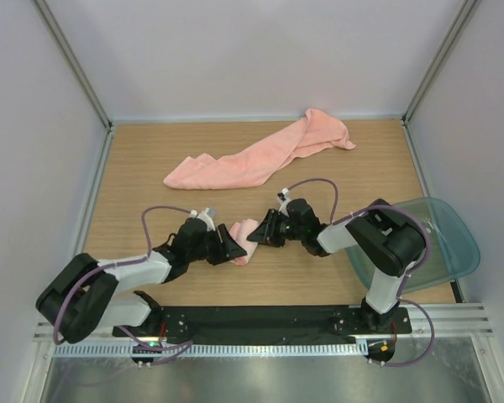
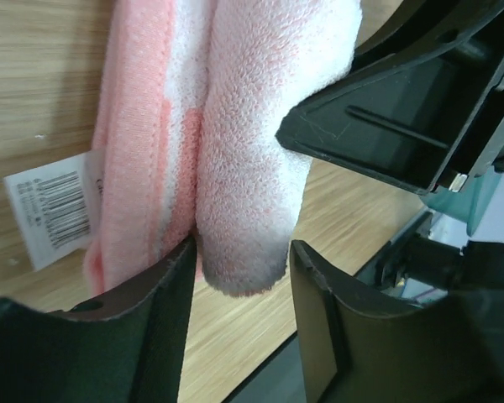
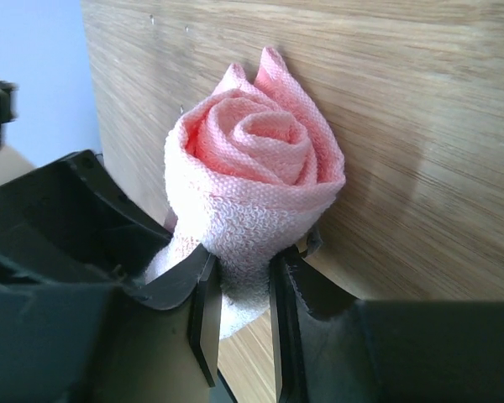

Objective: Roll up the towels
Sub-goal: Roll the towel

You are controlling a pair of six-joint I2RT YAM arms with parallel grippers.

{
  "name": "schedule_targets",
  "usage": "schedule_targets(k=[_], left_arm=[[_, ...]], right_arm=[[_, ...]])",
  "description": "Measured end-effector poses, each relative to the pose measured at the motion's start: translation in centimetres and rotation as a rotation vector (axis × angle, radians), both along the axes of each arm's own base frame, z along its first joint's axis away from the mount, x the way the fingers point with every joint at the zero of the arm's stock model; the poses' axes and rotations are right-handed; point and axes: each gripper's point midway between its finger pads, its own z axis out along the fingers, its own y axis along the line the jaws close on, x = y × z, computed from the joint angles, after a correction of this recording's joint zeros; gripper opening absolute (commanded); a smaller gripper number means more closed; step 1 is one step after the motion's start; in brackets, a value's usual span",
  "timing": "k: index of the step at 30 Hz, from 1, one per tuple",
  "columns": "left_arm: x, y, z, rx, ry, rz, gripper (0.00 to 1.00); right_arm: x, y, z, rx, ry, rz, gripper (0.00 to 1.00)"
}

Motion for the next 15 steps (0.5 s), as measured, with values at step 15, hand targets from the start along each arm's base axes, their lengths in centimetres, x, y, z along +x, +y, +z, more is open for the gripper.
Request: schedule_targets(k=[15], left_arm=[[-1.1, 4.4, 3.6, 0.370, -0.207, -0.003, 0.59]], right_arm=[[-0.3, 0.2, 0.2, -0.099, 0.031, -0.004, 0.16]])
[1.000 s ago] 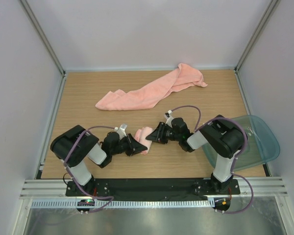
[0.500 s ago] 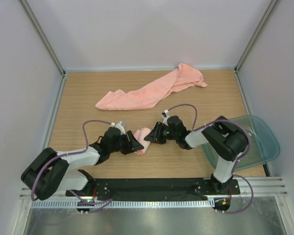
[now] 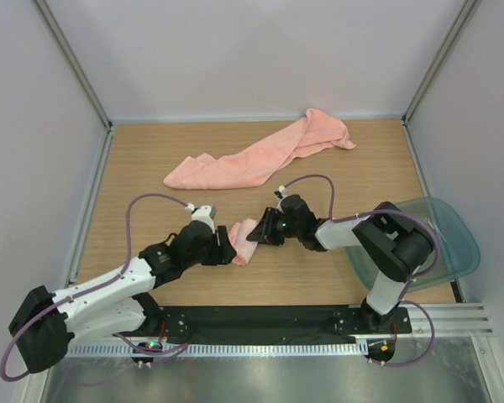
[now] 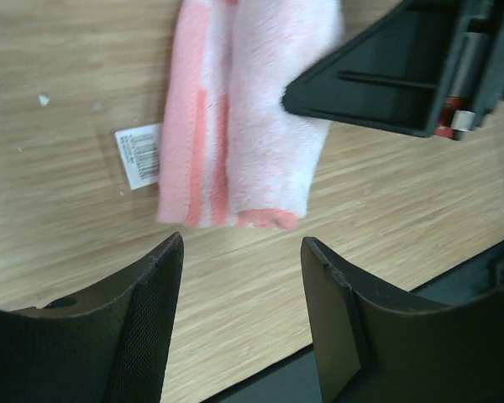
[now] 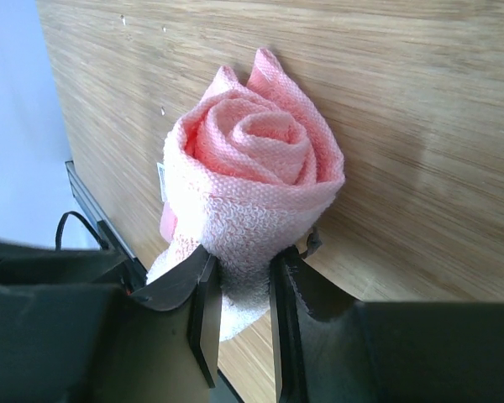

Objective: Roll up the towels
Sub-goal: Roll the towel

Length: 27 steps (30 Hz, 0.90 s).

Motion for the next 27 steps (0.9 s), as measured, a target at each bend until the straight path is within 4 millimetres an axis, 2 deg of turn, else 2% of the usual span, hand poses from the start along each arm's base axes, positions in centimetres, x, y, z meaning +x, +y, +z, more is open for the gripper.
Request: schedule_targets(k=[4, 8, 17, 27], left_arm=[[-0.4, -1.9, 2.8, 0.078, -0.128, -0.074, 0.59], [-0.8, -4.1, 3.8, 0.179, -0.226, -0.146, 0.59], [-1.8, -5.6, -1.1, 0.497, -0.298, -0.260, 0.59], [-0.8, -5.7, -3.2, 0.635, -0.321, -0.268, 0.59]], right_arm=[[-0.1, 0.2, 0.1, -0.036, 0.010, 0.001, 0.16], [-0.2, 0.3, 0.2, -0.075, 0.019, 0.007, 0.16], [-1.1, 0.3, 0.3, -0.152, 0.052, 0.033, 0.16], [-1.2, 0.0, 0.4, -0.179, 0.060, 0.035, 0.16]])
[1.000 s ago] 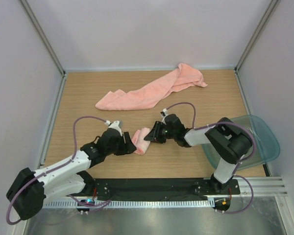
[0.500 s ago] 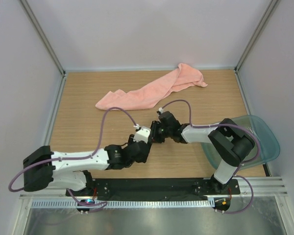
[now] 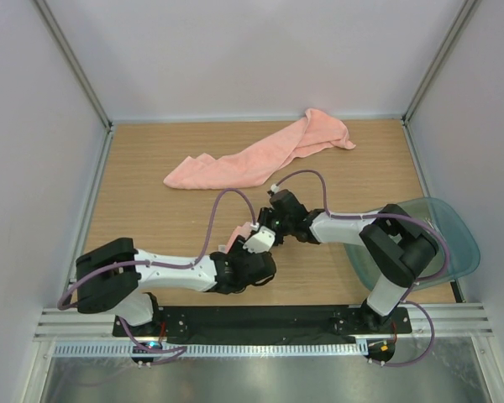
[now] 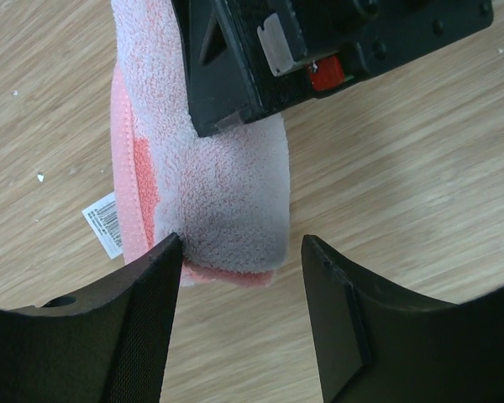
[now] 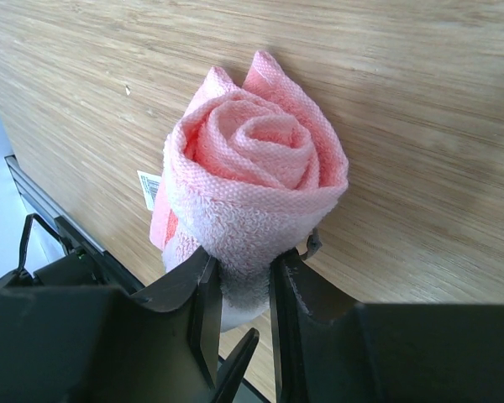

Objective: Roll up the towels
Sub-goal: Roll the towel

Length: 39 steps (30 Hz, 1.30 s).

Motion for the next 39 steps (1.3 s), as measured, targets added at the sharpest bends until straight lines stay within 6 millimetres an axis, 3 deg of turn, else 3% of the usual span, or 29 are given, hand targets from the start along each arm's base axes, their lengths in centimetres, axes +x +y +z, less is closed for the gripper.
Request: schedule_targets(k=[5, 7, 12, 16, 18, 23, 26, 31, 39], left_arm=[[0.2, 0.1, -0.2, 0.009, -0.010, 0.007, 0.60], [0.3, 0.0, -0.2, 0.005, -0.010, 0.007, 0.55], [1.0, 0.3, -0.7, -0.005, 0.017, 0.022, 0.31], [1.9, 0.1, -1.0, -0.042, 0.056, 0.030, 0.20], [2.2, 0.0, -1.0, -0.058, 0.072, 0.030, 0.14], [3.2, -0.1, -0.9, -0.146, 0.119, 0.035, 0.09], [3.6, 0.1, -0.7, -0.225, 0.157, 0.037, 0.08], [4.2, -0.1, -0.4, -0.342, 0.206, 0.036, 0.07], [4.4, 0.2, -0.1, -0.513, 0.272, 0.080, 0.06]], right_arm=[[0.0, 0.0, 0.1, -0.005, 0.003, 0.005, 0.18], [0.0, 0.0, 0.2, -0.010, 0.003, 0.010, 0.18], [0.1, -0.1, 0.3, -0.021, 0.004, 0.015, 0.24], [0.6, -0.3, 0.3, -0.026, -0.007, 0.006, 0.31], [0.8, -0.4, 0.3, -0.029, -0.011, 0.002, 0.39], [0.6, -0.7, 0.3, -0.042, -0.008, 0.011, 0.69], [0.6, -1.1, 0.6, -0.070, -0.013, 0.016, 0.78], [1.2, -2.3, 1.6, -0.128, -0.008, 0.026, 0.83], [3.3, -5.2, 6.1, -0.058, -0.055, -0.023, 0.84]])
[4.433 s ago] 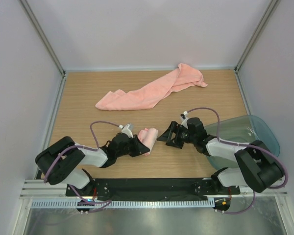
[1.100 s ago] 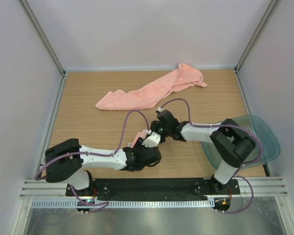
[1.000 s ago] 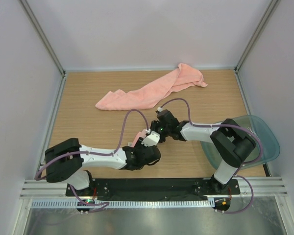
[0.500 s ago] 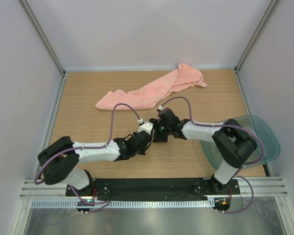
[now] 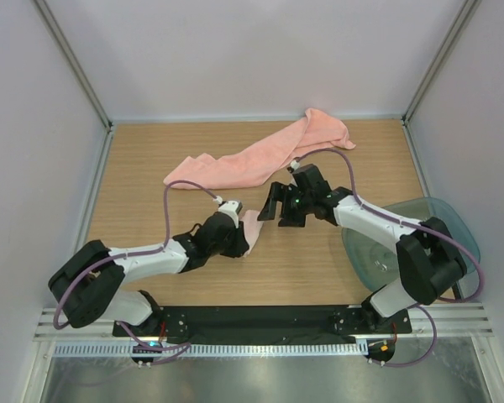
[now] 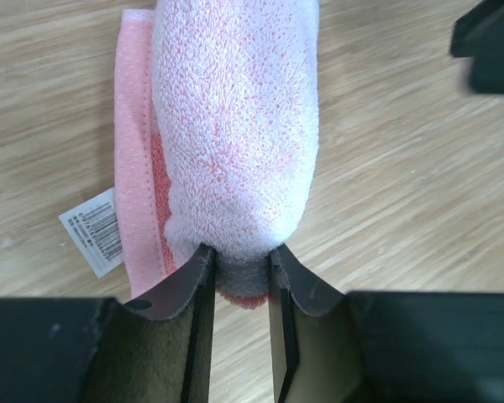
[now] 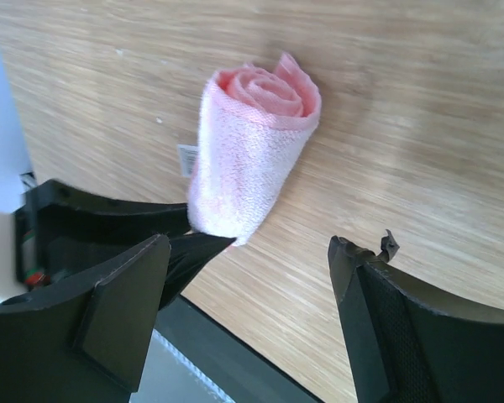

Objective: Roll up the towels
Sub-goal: Roll the towel, then place the rolled towel into the container

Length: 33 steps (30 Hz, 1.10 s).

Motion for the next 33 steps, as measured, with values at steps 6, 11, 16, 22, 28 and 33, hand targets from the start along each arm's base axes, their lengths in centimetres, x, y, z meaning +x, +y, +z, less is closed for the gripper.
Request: schedule_targets(k=[6, 11, 16, 22, 28, 33], left_arm=[[-0.1, 0.2, 0.2, -0.141, 0.084, 0.042, 0.06], [0.1, 0.5, 0.4, -0.248, 0.178, 0.086, 0.06], [0.1, 1.3, 0.5, -0.341, 0.259, 0.125, 0.06], [0.0, 1.6, 0.4, -0.391, 0.314, 0.143, 0.06], [0.2, 1.4, 0.1, -0.431, 0.359, 0.141, 0.06], [0.3, 1.5, -0.1, -0.476, 0.389, 0.135, 0.06]], right_arm=[[-0.4, 0.1, 2.5, 0.096, -0.067, 0.031, 0.84], [-1.8, 0.6, 0.9, 0.168, -0.042, 0.048, 0.84], [-2.1, 1.3, -1.1, 0.225, -0.016, 0.043, 0.84], [-1.3, 2.6, -3.1, 0.275, -0.001, 0.035, 0.84], [-1.0, 3.9, -4.0, 0.296, -0.016, 0.048, 0.84], [-1.2, 4.8, -5.1, 0.284, -0.018, 0.057, 0.80]])
